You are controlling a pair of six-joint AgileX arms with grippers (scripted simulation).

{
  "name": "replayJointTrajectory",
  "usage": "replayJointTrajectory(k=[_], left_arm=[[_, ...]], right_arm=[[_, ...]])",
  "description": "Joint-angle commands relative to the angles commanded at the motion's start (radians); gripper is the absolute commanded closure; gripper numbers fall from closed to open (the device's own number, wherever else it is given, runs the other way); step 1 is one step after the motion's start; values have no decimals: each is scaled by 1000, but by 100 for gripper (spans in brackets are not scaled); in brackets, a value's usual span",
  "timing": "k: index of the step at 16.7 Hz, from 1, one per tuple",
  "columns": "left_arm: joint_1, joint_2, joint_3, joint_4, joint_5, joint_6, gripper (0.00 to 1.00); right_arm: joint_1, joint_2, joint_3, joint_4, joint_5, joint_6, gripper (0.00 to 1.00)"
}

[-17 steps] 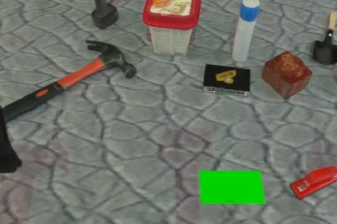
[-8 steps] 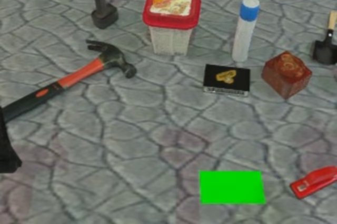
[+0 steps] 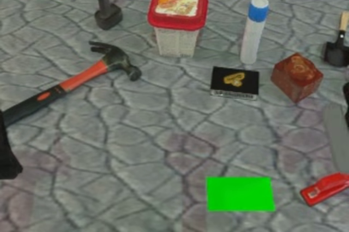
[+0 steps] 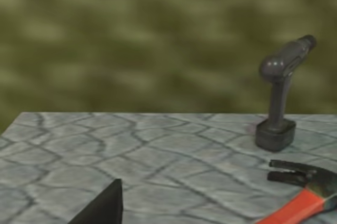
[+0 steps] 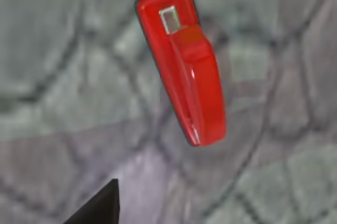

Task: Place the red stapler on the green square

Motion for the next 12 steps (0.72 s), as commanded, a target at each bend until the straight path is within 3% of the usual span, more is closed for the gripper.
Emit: replayJointTrajectory(k=[5, 12], left_arm=[[0, 0, 0, 0, 0, 0, 0], [0, 0, 0, 0, 0, 0, 0]], right_arm=[[55, 217, 167, -157, -1, -237, 0], [56, 237, 183, -170, -2, -263, 0]])
